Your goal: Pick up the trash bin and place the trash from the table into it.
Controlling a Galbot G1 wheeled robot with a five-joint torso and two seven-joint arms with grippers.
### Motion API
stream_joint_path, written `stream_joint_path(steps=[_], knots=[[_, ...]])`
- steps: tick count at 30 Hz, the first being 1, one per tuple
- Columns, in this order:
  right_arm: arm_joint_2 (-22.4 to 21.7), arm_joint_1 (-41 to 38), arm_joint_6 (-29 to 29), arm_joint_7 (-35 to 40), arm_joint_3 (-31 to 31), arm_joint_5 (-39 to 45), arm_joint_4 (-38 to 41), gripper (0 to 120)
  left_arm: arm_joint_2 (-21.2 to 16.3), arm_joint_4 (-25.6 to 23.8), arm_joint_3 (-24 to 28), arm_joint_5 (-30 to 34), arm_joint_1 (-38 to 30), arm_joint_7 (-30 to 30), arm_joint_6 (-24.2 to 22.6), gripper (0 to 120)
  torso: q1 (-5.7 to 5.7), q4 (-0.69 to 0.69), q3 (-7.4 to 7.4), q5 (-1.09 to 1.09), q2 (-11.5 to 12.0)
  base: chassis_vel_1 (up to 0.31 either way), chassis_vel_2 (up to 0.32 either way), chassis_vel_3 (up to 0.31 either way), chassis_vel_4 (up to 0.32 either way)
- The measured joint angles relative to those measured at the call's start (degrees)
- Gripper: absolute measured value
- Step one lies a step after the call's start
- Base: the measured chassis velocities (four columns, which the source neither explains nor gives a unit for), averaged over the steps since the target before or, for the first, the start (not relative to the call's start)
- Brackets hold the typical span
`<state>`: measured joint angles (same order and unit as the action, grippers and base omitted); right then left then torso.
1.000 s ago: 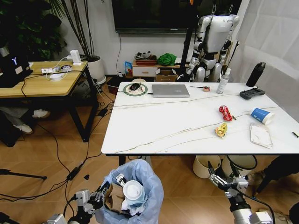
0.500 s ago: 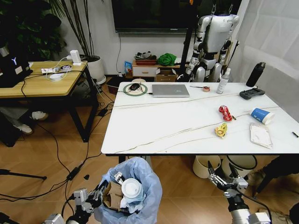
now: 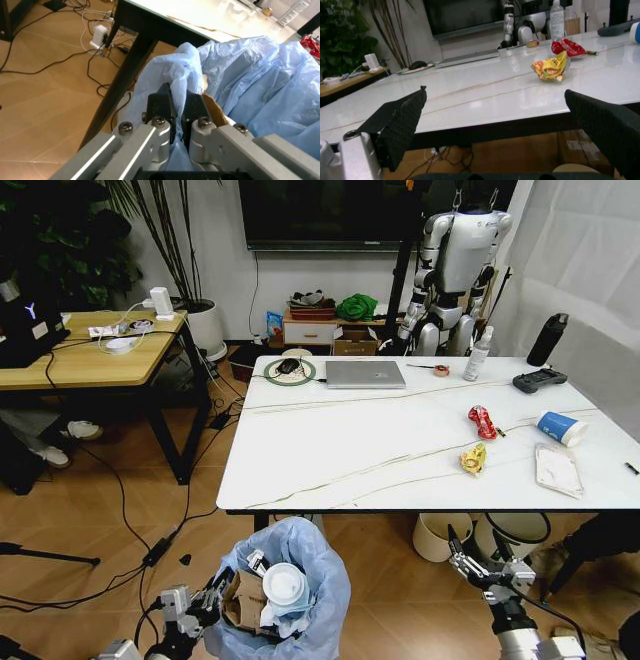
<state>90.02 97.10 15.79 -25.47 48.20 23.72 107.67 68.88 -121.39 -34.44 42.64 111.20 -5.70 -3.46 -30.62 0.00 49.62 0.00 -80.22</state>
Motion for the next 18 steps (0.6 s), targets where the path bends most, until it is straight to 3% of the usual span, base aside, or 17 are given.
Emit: stream_joint_path(steps=[18], knots=[[-0.4,-0.2,0.0,-0.7,0.5,1.9,0.1,100,0.3,-0.2,0.5,-0.5,0.2,0.0,0.1,0,0.00,0.00,0.00,0.00,0.0,-0.009,-0.007,0.009,0.010]])
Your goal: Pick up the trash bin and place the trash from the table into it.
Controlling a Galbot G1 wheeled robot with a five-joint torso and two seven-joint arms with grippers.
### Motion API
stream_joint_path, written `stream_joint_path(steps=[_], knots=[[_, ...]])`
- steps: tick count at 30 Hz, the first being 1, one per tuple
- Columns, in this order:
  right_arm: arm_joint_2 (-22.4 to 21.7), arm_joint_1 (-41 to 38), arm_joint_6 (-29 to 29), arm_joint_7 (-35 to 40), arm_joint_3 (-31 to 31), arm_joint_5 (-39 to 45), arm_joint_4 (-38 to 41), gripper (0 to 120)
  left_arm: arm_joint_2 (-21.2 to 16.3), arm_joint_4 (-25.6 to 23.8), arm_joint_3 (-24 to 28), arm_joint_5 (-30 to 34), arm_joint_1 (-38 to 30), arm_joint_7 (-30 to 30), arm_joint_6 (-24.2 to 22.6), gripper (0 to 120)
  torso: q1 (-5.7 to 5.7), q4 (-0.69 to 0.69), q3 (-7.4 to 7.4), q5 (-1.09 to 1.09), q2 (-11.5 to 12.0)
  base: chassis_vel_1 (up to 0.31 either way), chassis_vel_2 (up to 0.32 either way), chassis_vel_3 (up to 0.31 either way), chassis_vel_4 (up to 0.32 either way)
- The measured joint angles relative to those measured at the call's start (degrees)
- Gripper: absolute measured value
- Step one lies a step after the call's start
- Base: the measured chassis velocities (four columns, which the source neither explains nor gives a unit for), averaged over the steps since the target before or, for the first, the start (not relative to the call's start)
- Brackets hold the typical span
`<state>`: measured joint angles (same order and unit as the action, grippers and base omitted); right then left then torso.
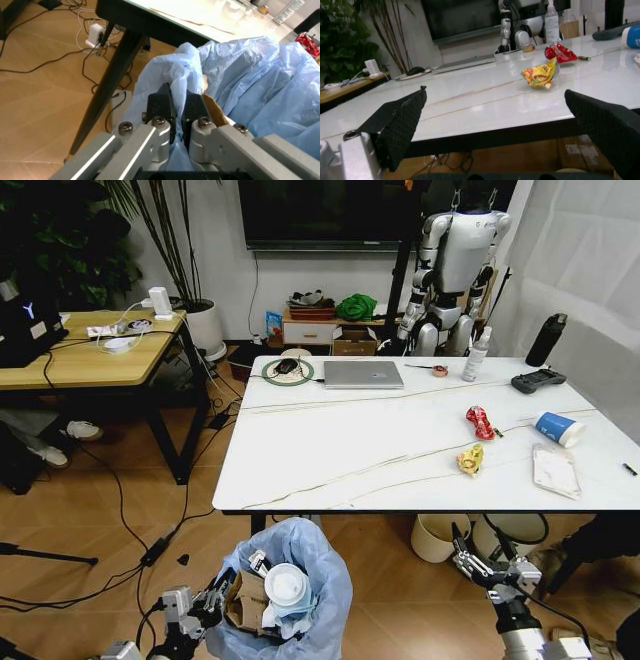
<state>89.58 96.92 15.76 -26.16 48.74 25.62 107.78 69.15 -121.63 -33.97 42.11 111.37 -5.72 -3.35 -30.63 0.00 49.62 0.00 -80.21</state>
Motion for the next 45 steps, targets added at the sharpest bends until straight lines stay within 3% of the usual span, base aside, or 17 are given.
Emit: stream_joint_path(steps=[45], knots=[[-1.9,-0.2,-0.3,-1.3,1.0,2.4,-0.7,100,1.1,0.5,1.4,-1.5,0.2,0.3,-0.1,0,0.01,0.00,0.00,0.00,0.0,-0.057,-0.054,0.054,0.058]])
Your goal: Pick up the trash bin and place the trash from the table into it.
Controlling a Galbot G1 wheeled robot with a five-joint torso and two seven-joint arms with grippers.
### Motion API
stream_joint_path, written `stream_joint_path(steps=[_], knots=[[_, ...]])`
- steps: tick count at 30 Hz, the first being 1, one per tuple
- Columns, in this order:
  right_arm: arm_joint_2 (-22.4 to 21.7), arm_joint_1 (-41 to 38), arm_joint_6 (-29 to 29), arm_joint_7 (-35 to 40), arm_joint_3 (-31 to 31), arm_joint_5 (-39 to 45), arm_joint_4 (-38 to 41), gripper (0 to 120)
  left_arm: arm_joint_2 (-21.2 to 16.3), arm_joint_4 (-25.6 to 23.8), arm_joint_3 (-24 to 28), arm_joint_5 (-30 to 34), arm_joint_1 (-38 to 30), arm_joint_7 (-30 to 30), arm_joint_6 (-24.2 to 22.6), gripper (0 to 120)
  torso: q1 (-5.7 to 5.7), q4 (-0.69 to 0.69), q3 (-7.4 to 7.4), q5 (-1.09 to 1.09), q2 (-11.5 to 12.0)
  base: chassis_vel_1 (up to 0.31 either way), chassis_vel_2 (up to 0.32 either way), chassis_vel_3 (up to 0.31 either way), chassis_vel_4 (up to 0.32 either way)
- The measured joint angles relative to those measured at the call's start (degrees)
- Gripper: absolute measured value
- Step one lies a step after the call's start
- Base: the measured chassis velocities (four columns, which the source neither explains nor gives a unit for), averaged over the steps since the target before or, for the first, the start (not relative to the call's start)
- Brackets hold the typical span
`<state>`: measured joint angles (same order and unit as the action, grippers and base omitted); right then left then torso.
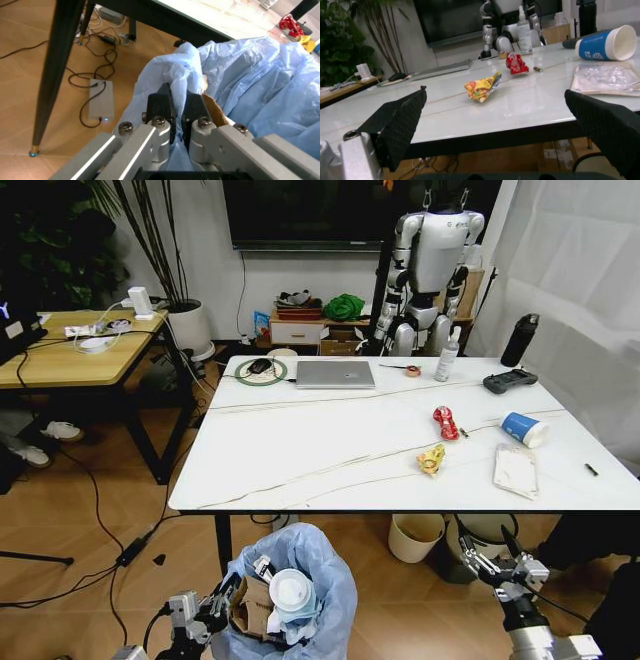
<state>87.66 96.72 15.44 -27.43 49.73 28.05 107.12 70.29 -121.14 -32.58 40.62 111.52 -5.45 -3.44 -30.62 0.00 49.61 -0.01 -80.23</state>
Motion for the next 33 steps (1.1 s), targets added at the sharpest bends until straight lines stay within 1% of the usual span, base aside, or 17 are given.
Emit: stream_joint_path(steps=[4,33], knots=[[-0.3,0.0,0.0,-0.1,0.2,0.2,0.1,100,0.1,0.0,0.1,-0.1,0.0,0.0,0.0,0,0.00,-0.02,0.00,0.00,0.0,-0.095,-0.081,0.103,0.107],[-0.8,0.0,0.6,-1.1,0.6,0.7,0.0,100,0.4,-0.3,0.8,-0.9,0.0,0.0,0.1,0,-0.01,0.00,0.00,0.00,0.0,-0.092,-0.092,0.100,0.095]])
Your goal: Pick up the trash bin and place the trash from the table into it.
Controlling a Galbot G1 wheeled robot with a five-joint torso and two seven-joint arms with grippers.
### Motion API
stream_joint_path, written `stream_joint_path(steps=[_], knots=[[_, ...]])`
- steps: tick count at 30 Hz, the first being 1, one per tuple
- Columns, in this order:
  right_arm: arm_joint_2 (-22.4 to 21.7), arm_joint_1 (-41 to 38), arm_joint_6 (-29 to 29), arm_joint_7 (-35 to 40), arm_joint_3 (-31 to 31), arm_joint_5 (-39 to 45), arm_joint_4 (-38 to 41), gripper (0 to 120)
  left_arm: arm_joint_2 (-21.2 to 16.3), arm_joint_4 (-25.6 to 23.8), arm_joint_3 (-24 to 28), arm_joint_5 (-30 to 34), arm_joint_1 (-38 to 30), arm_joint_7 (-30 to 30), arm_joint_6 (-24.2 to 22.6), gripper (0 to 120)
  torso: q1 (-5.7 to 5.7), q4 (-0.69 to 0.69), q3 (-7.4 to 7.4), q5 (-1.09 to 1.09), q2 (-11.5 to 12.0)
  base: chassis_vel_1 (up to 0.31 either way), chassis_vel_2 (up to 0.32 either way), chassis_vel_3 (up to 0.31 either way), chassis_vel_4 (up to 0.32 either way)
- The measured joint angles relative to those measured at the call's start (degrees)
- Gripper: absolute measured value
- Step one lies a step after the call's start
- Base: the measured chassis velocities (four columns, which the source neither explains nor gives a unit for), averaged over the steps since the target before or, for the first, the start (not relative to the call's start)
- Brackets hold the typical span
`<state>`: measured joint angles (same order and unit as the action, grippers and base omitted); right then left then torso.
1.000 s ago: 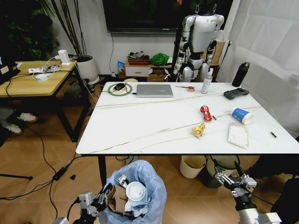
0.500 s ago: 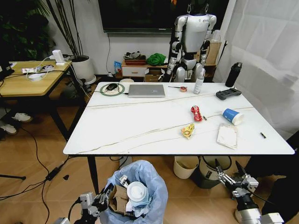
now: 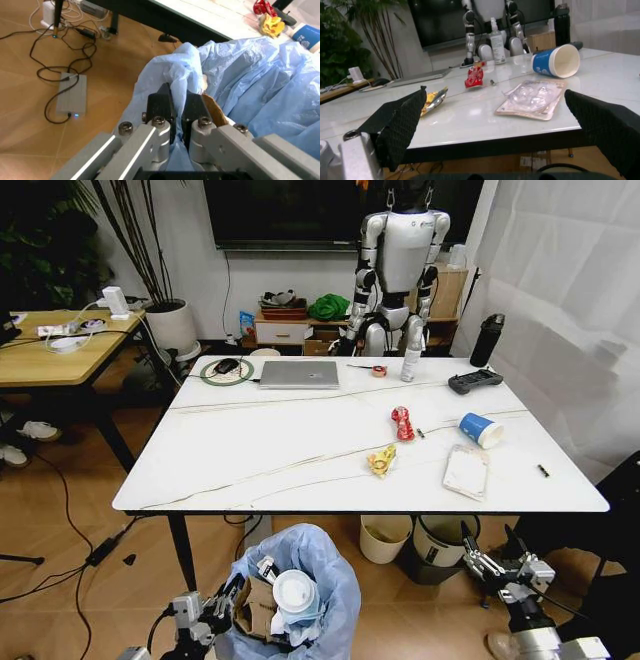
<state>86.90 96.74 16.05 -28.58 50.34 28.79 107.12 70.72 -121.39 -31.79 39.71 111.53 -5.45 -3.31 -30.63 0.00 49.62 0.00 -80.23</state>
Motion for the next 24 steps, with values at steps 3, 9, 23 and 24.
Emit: stream_joint_path(steps=[3,9,23,24], knots=[[-0.1,-0.4,0.1,-0.1,-0.1,-0.1,-0.4,100,0.0,0.1,0.0,0.0,-0.3,0.0,0.0,0,0.00,-0.01,0.00,0.00,0.0,-0.097,-0.098,0.087,0.101],[-0.9,-0.9,0.6,-0.4,-0.8,-0.9,-1.2,100,0.2,0.6,0.1,0.2,-0.6,0.1,-0.2,0,0.00,0.00,0.00,0.01,0.0,-0.091,-0.097,0.079,0.100],[-15.1,0.0,-1.3,2.6,-10.7,-3.2,3.1,100,-1.2,-0.2,-1.9,0.1,0.8,0.2,-0.4,0,0.00,0.00,0.00,-0.01,0.0,-0.021,-0.011,0.027,0.021],[-17.6,-0.6,-2.2,3.5,-12.1,-1.8,4.2,100,-1.0,-0.4,-2.4,0.0,1.0,0.2,-0.4,0,0.00,0.01,0.00,0.00,0.0,0.000,0.000,0.000,0.000]])
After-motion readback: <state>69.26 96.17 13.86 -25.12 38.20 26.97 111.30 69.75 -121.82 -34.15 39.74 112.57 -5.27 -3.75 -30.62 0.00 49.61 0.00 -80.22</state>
